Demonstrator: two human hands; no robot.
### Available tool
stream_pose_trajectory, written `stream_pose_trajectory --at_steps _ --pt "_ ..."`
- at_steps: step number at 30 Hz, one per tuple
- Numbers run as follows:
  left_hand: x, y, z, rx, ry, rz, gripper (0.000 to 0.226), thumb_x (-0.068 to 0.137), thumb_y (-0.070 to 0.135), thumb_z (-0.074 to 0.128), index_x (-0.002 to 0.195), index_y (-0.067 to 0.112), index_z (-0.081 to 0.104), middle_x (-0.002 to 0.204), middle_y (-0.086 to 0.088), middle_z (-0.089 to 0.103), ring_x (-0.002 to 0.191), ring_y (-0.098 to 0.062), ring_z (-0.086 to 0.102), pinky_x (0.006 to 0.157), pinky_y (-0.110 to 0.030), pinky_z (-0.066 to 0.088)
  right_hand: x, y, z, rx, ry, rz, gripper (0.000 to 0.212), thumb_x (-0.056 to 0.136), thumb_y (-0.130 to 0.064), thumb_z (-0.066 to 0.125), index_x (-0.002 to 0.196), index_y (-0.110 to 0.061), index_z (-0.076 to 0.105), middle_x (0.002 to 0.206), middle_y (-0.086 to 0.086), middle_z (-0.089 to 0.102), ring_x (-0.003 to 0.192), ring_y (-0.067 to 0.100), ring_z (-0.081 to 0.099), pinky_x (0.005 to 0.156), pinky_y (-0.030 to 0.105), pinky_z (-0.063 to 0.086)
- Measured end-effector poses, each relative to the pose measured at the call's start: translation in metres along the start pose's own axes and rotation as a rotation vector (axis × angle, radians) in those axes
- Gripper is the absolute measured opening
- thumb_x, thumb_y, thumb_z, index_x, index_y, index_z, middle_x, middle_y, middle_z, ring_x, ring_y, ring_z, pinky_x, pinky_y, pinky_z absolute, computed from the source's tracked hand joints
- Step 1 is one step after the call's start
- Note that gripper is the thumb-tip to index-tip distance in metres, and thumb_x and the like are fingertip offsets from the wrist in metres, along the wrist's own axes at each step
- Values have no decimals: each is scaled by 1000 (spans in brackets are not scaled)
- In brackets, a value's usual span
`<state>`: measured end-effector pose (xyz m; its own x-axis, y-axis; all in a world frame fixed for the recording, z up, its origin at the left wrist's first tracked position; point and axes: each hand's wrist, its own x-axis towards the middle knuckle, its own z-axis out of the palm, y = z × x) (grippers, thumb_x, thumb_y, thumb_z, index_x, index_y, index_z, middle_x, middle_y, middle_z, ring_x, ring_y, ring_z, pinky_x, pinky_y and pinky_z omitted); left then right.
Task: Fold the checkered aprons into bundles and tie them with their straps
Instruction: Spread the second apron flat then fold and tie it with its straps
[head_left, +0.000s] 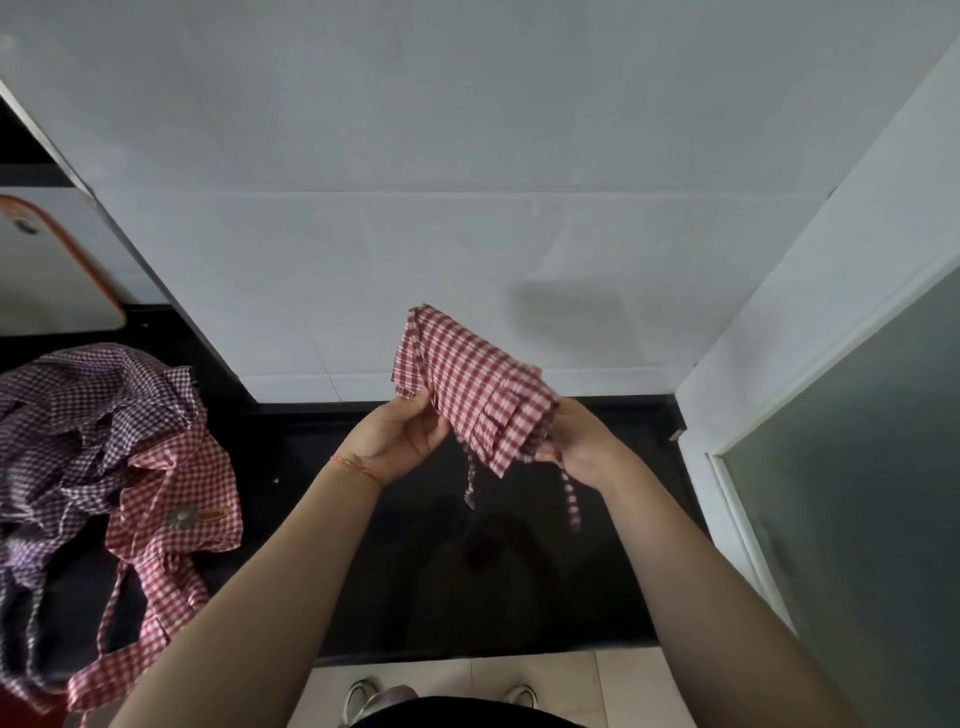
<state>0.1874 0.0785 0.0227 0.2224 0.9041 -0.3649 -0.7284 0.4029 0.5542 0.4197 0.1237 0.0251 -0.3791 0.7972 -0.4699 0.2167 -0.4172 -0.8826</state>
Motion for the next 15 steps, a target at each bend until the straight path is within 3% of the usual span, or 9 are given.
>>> stream_pose_trajectory --at_steps 2,4,6,9,12,15 --pt "2 -3 11 -124 57 25 28 74 9 80 98 6 66 92 -5 73 82 -16 73 68 -26 61 3 11 15 44 -19 22 23 101 -15 51 81 -6 57 67 6 41 49 10 33 50 25 30" --pt "4 -4 24 -177 77 37 12 90 7 59 99 5 65 95 -7 72 86 -17 73 75 -26 61 2 22 27 67 -59 2 16 100 -16 57 98 -3 66 66 3 47 49 9 35 47 24 27" --pt "6 -5 31 -182 112 44 14 97 6 52 97 1 65 95 -10 71 86 -20 73 83 -28 60 -1 26 35 59 -58 -17 19 100 -16 58 112 -13 73 69 0 56 51 8 39 47 23 28" --pt "7 -6 35 -154 174 28 15 99 4 52 94 0 65 92 -12 70 84 -21 73 83 -29 60 2 28 39 56 2 -38 21 100 -14 57 109 -22 74 76 1 60 54 7 44 49 22 32" --pt "6 -8 34 -118 215 4 12 98 2 54 99 -1 66 100 -14 70 96 -23 70 80 -30 61 5 32 37 17 22 -43 19 100 -17 58 107 -21 75 85 9 59 61 10 47 51 23 34" --pt "7 -10 33 -135 290 7 17 96 0 56 111 0 65 115 -17 68 109 -27 67 77 -32 62 4 35 34 -11 21 -30 18 100 -19 59 109 -23 73 88 4 64 68 13 51 54 22 38"
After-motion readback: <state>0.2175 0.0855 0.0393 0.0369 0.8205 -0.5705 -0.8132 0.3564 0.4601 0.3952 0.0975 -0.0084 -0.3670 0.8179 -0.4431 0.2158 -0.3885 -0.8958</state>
